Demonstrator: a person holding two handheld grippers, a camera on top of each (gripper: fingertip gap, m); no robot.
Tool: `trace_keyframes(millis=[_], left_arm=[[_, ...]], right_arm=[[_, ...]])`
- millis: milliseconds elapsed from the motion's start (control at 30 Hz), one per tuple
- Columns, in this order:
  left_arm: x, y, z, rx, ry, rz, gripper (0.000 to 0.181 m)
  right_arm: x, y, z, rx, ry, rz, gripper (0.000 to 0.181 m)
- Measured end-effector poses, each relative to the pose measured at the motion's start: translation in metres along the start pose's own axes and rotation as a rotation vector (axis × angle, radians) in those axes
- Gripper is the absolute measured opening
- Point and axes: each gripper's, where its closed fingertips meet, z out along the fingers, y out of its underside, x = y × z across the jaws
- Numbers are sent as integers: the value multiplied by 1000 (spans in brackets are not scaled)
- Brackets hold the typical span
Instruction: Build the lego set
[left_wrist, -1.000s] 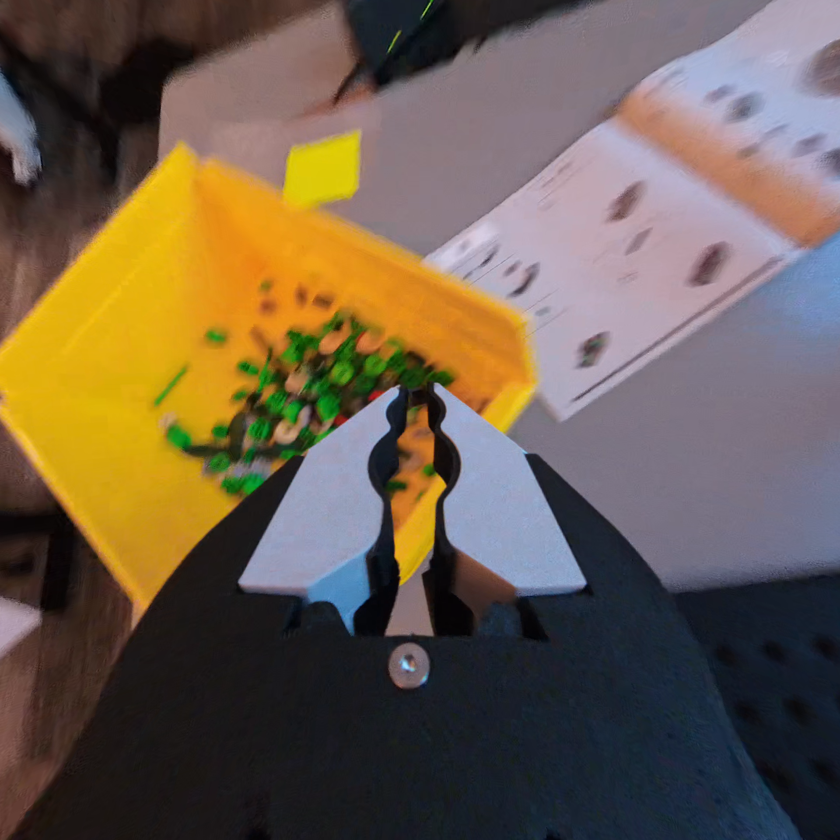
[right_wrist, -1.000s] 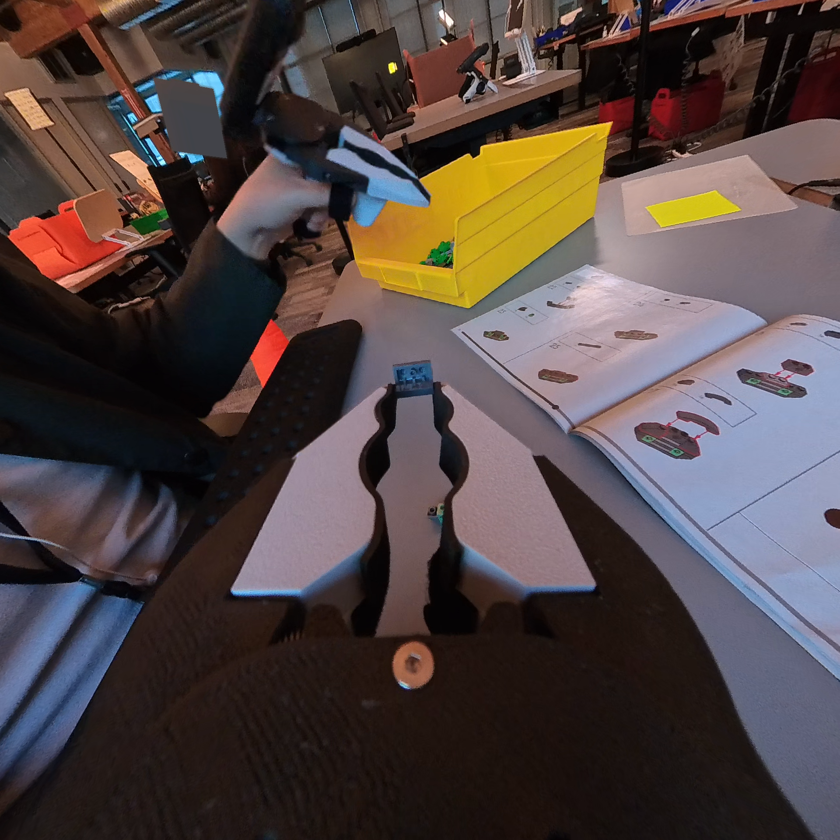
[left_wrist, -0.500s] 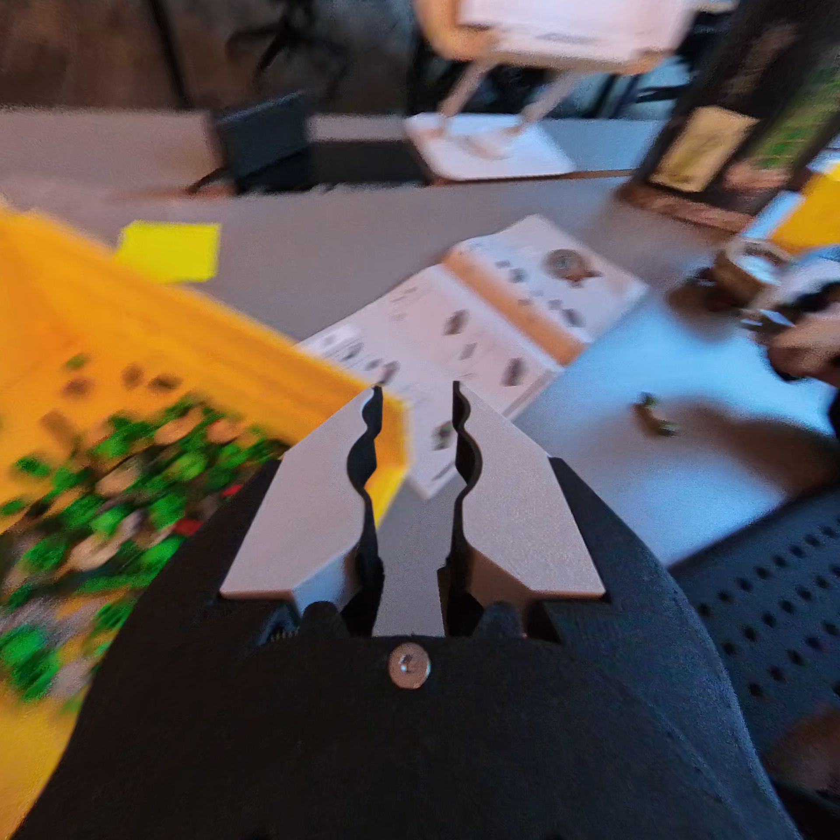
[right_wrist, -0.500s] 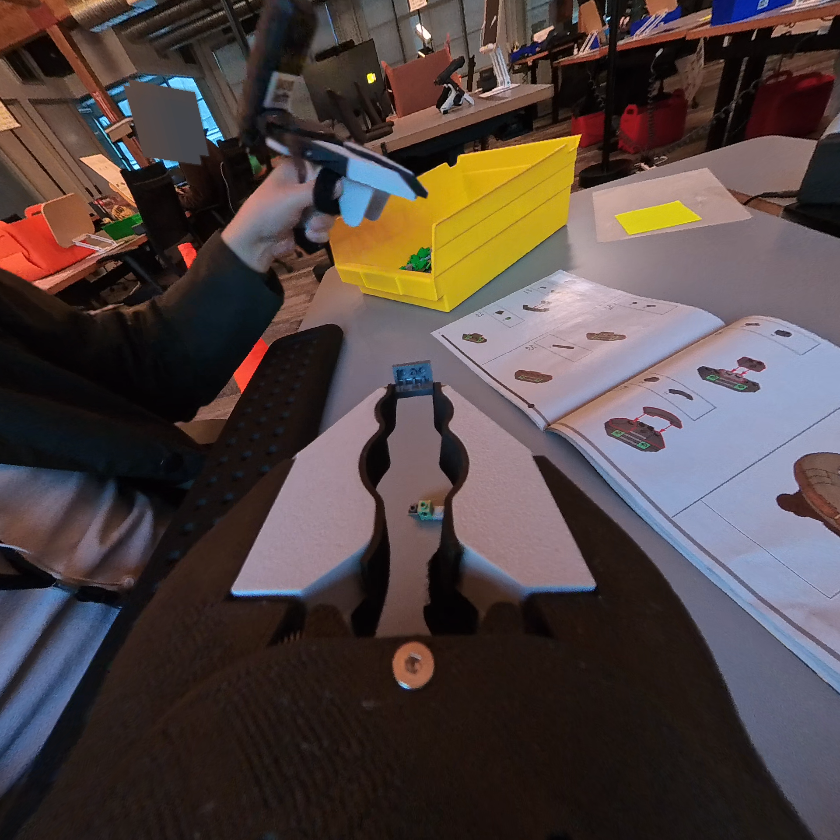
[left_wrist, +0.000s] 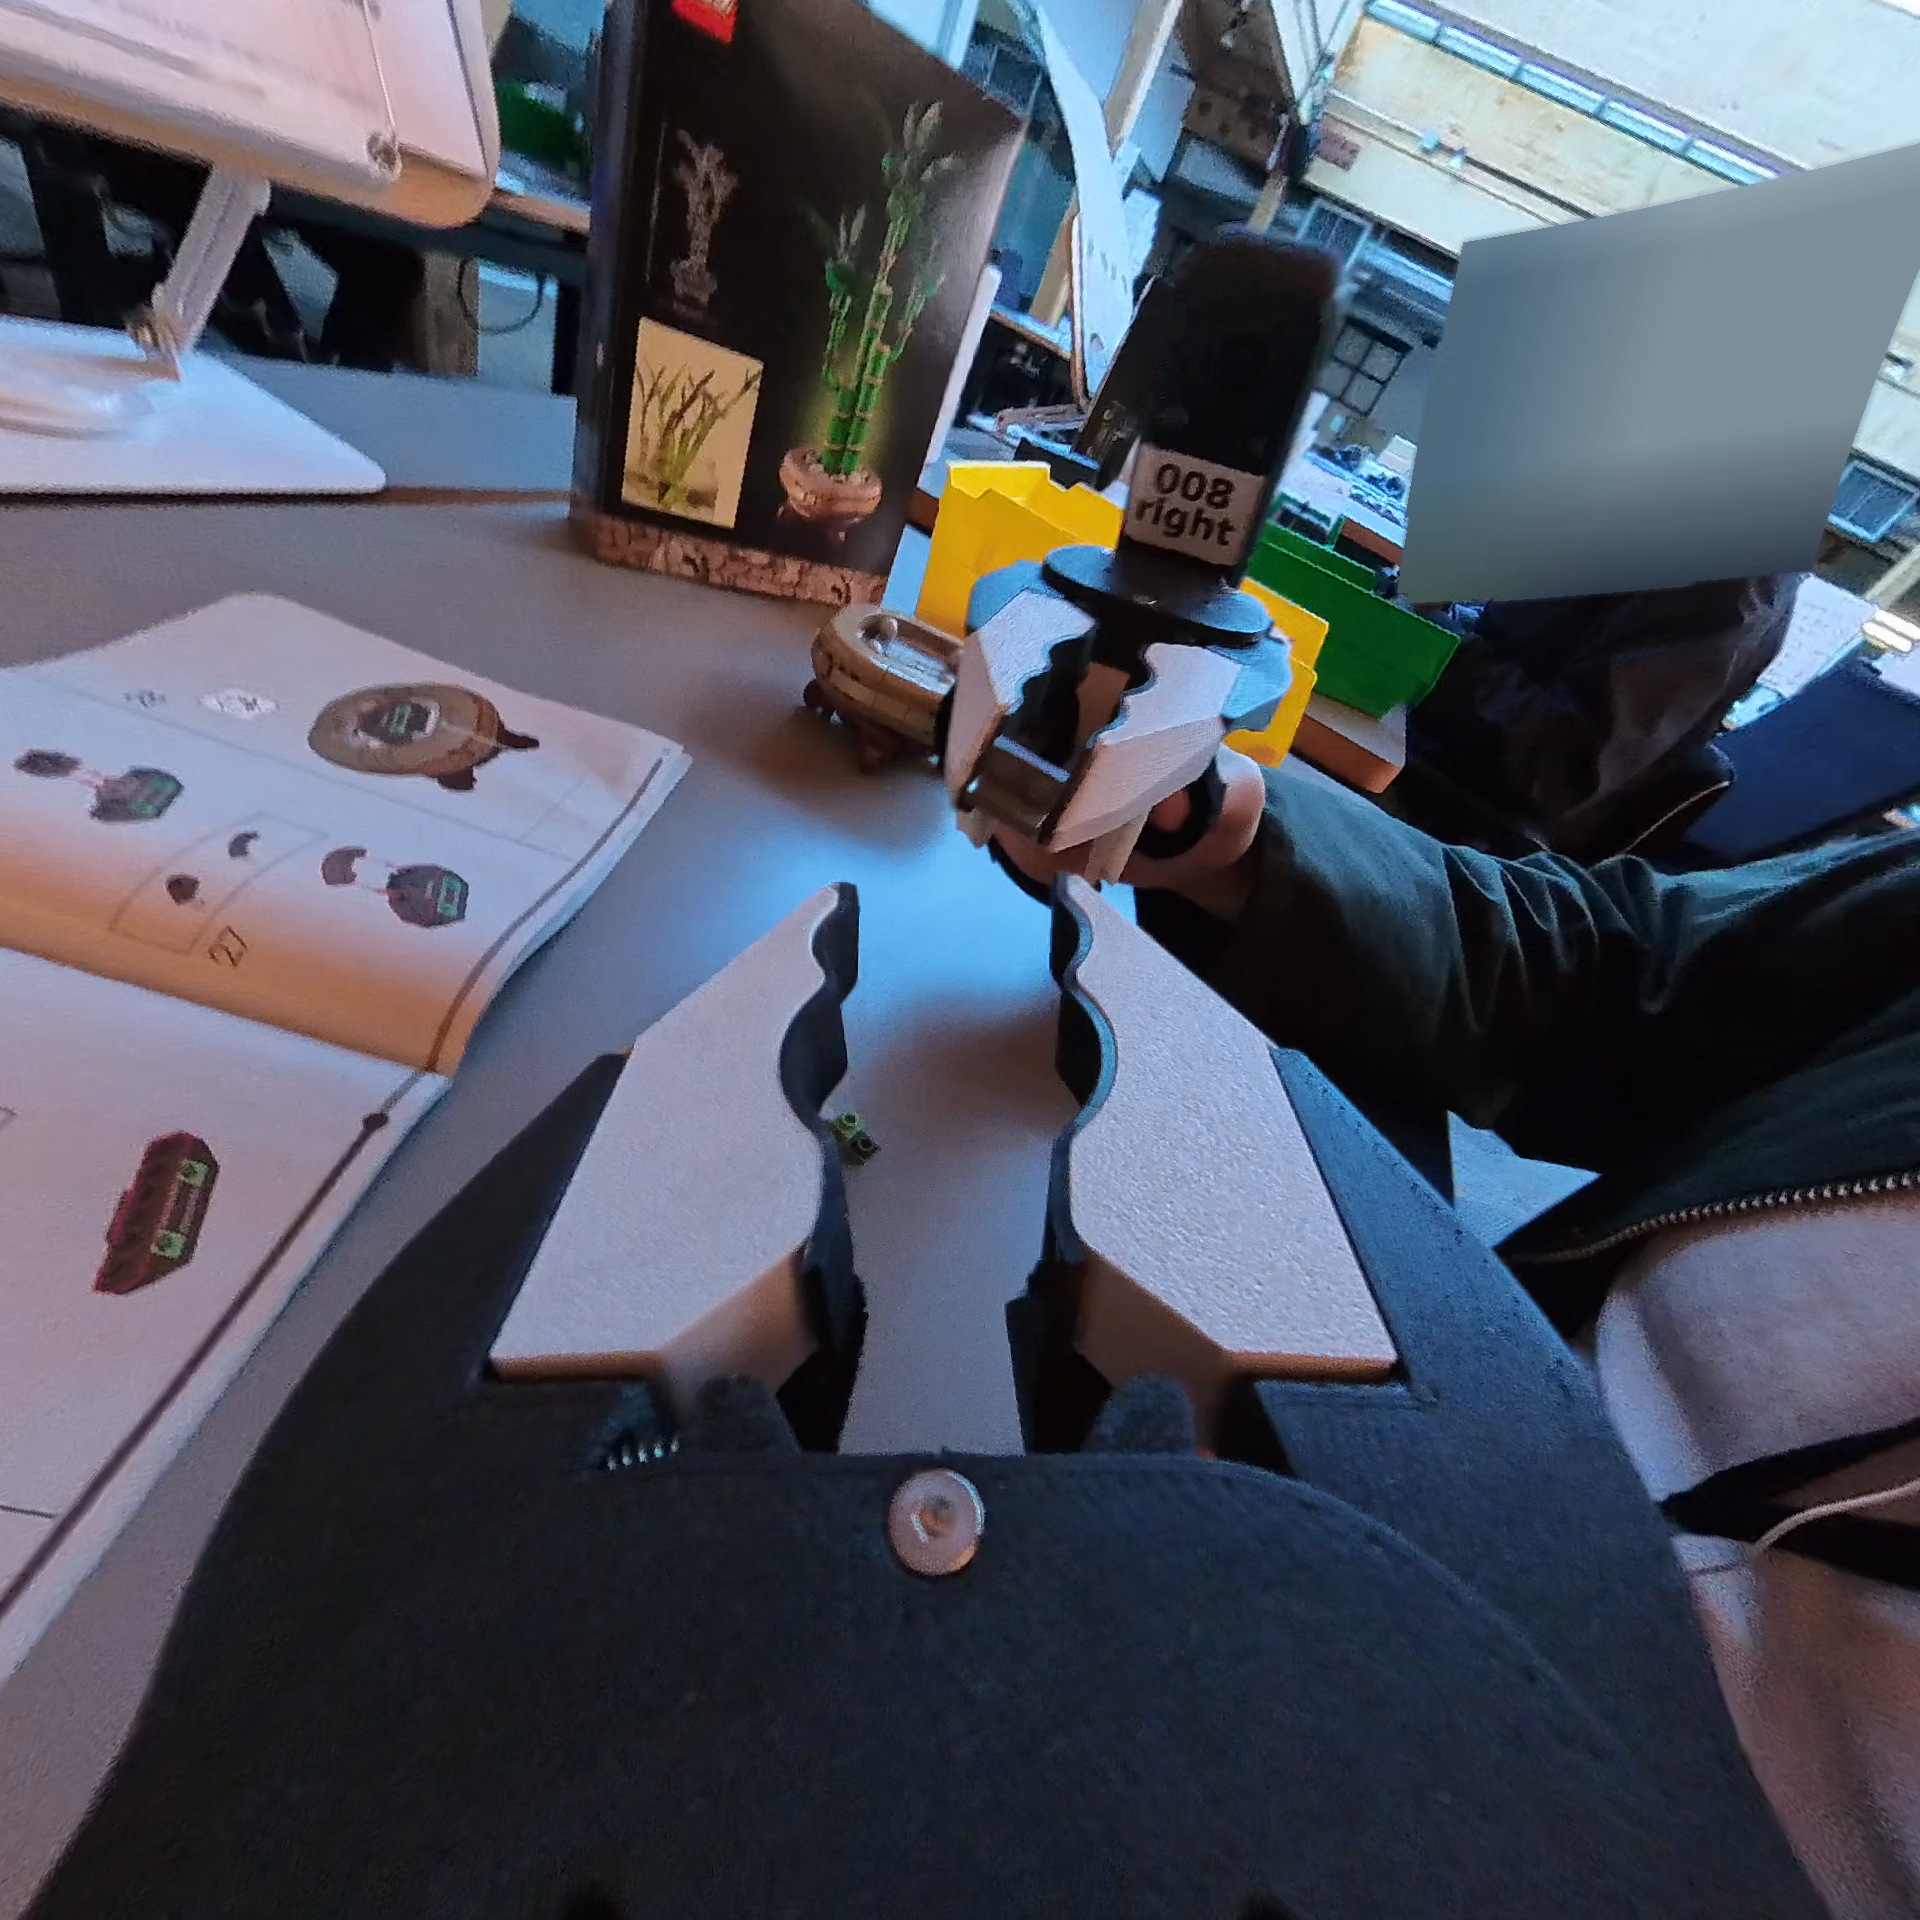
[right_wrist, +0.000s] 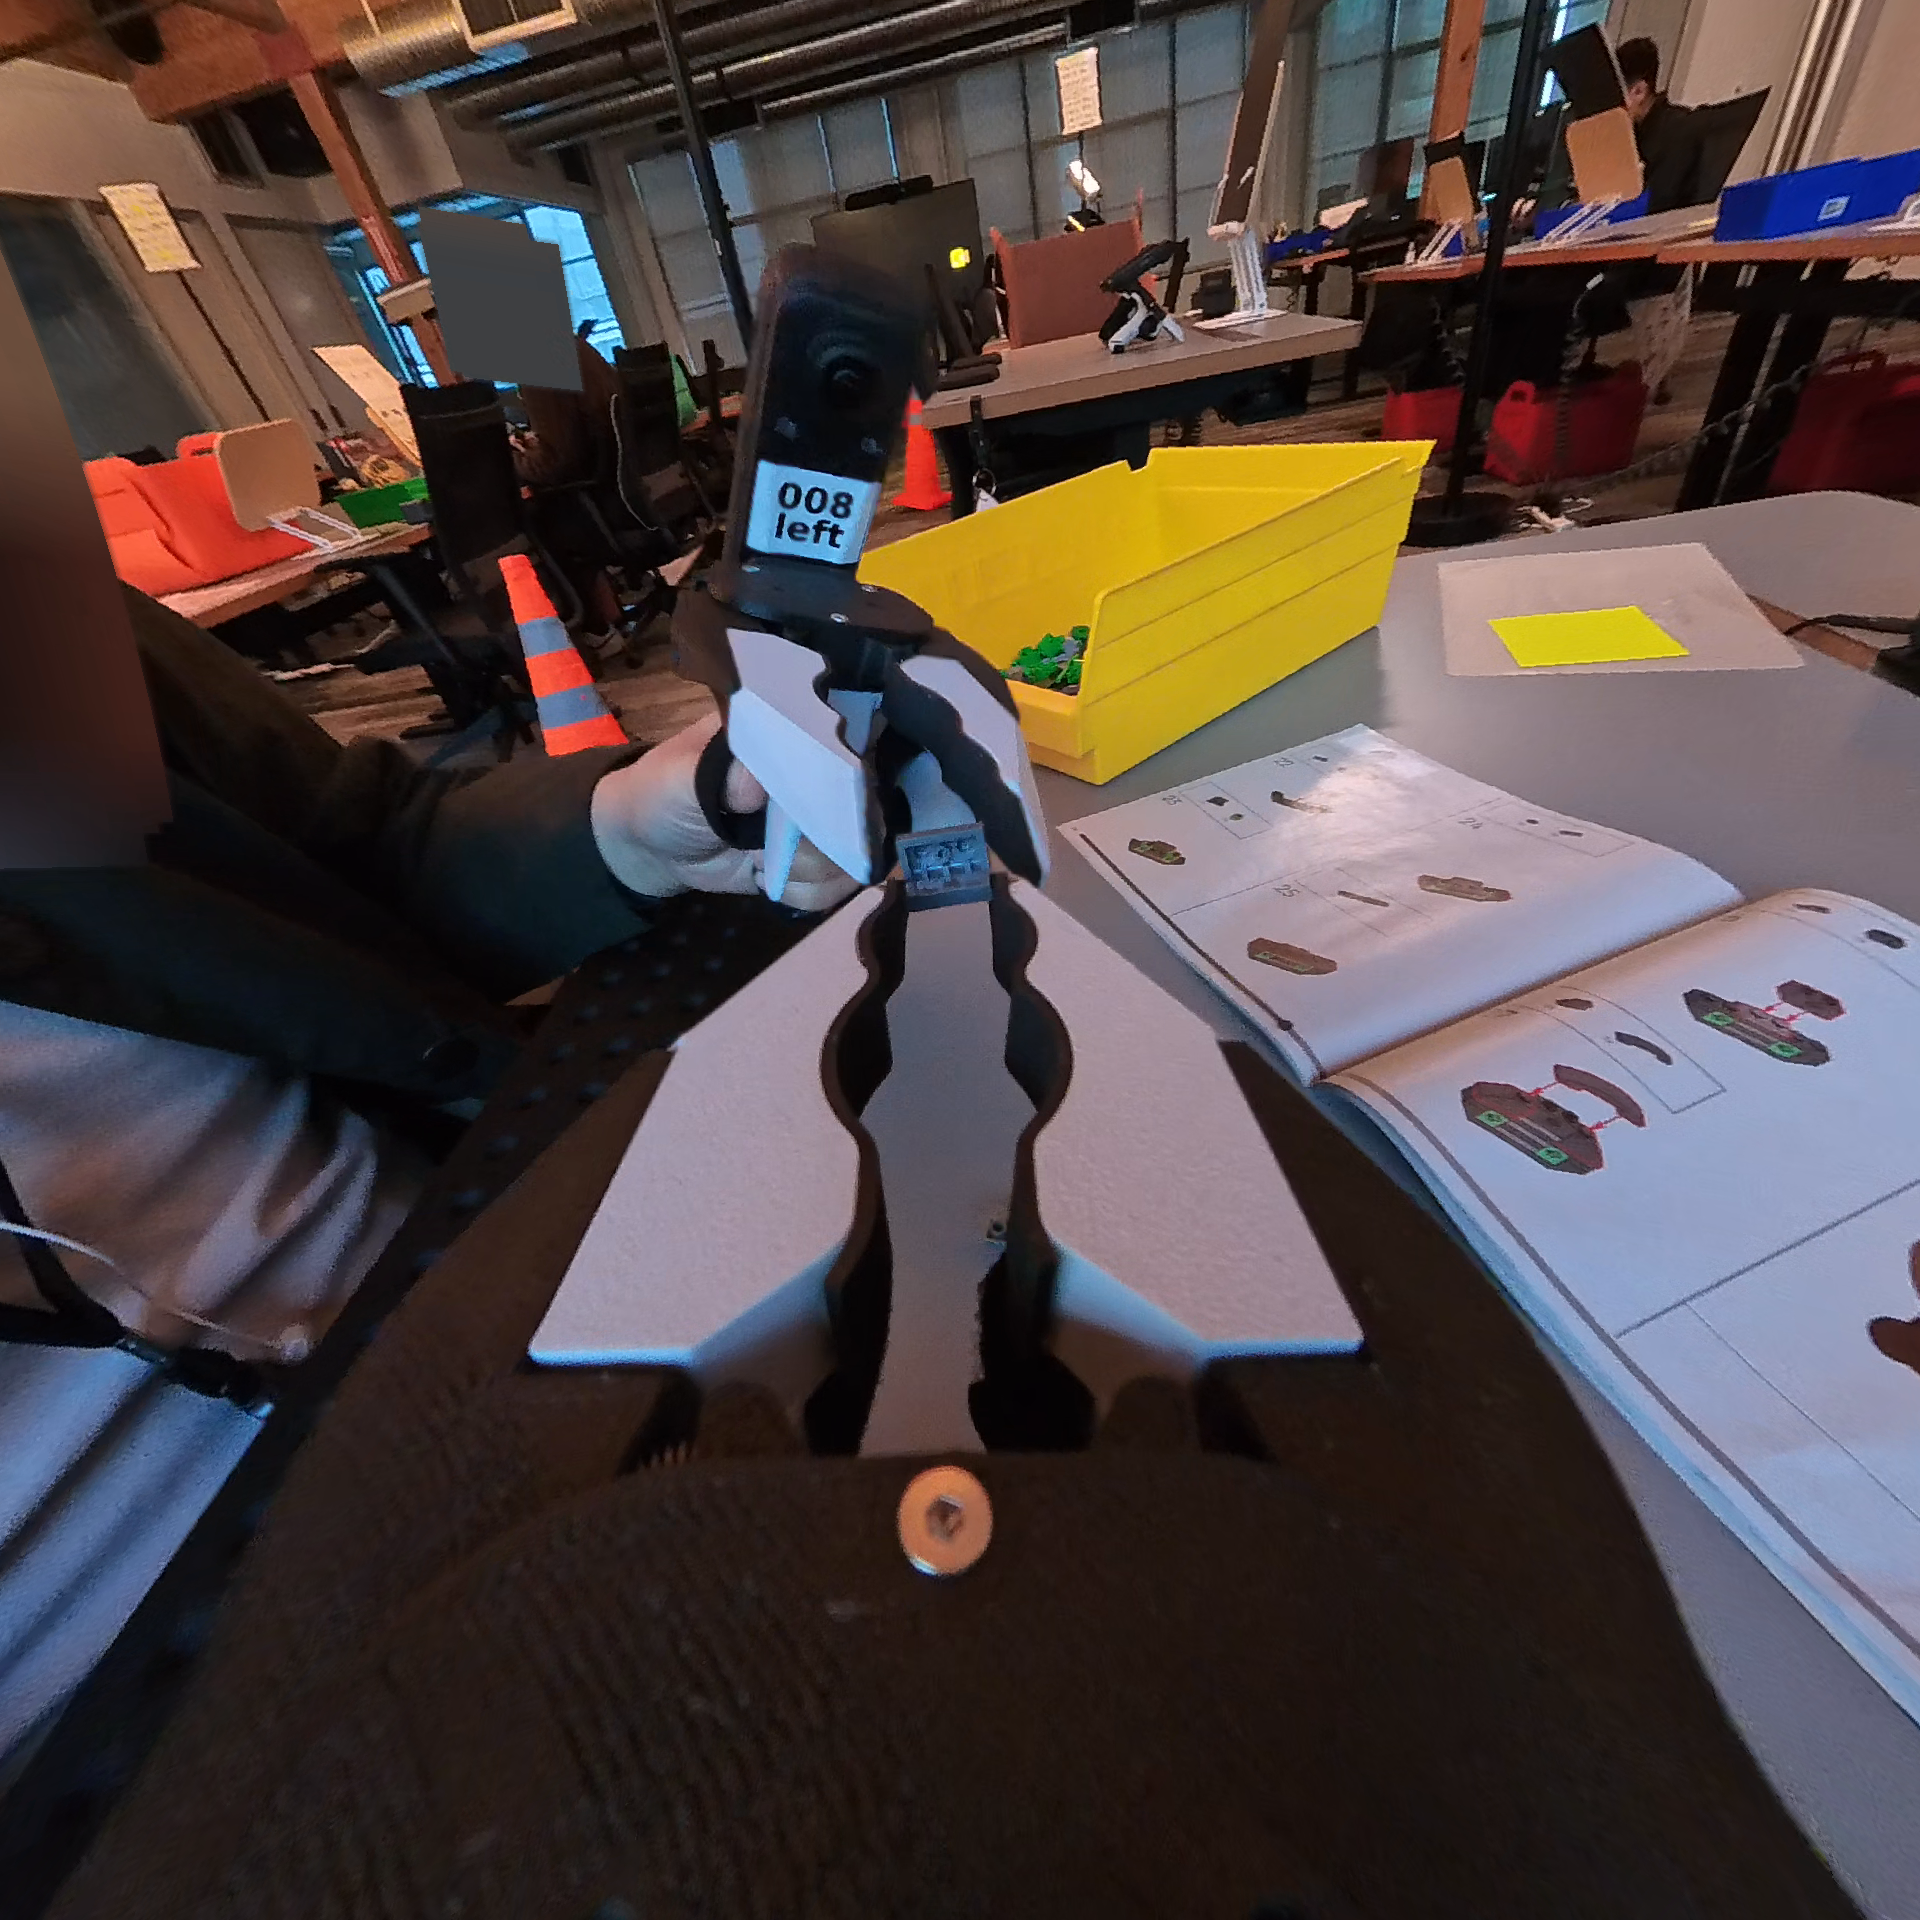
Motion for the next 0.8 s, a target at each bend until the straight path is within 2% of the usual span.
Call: trace_keyframes(millis=[133, 300, 400, 500, 667, 800], left_arm=[[8, -2, -3, 53, 25, 39, 35], [8, 6, -4, 23, 102, -83, 24], [15, 8, -7, 18, 155, -98, 0], [19, 9, -8, 14, 197, -132, 0], [23, 8, -11, 22, 309, -296, 0], [25, 6, -13, 29, 331, -306, 0]], right_arm=[[-3, 10, 6, -52, -21, 7, 15], [-13, 19, 13, -99, -51, -35, 15], [-17, 18, 15, -90, -68, -39, 15], [-23, 17, 15, -82, -88, -106, 15], [-28, 15, 16, -73, -75, -213, 15], [-29, 14, 17, -63, -73, -248, 15]])
